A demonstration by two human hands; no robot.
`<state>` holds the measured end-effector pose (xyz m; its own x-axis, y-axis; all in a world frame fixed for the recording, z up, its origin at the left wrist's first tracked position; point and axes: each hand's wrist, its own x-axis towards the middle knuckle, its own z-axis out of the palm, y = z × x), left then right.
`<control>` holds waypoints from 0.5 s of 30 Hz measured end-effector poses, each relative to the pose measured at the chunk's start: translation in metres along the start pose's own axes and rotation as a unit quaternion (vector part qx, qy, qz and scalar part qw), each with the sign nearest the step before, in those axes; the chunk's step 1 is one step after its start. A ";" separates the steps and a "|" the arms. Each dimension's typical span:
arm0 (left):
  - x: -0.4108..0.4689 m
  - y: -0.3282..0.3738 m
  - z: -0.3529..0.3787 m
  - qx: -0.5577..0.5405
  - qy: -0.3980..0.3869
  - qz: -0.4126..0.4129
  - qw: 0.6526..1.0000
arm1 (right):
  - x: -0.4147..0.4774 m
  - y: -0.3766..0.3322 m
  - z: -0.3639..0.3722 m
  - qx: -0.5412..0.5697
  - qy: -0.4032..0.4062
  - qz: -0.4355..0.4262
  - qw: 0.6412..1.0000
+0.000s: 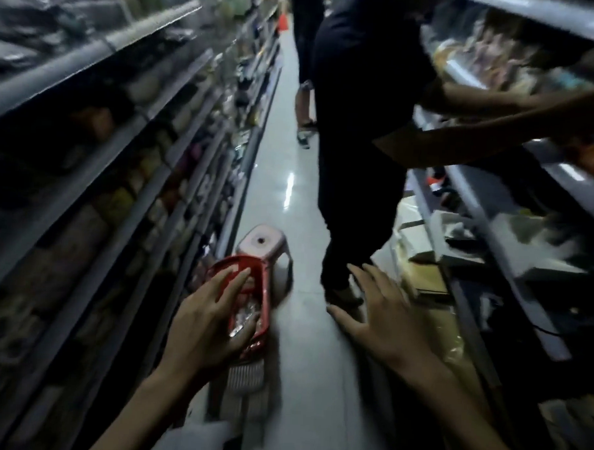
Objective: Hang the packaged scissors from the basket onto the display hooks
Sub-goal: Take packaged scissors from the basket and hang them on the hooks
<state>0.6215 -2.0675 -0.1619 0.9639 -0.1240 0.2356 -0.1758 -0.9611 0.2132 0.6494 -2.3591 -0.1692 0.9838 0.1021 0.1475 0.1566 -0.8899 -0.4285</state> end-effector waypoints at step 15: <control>-0.031 -0.150 0.061 -0.008 -0.061 -0.204 0.977 | 0.099 -0.104 0.139 -0.065 -0.197 -0.159 0.965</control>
<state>0.6300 -1.9350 -0.2591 0.9709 0.2392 0.0135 0.2260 -0.9329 0.2802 0.7427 -2.1943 -0.2343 0.8488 0.5173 -0.1091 0.4686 -0.8317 -0.2978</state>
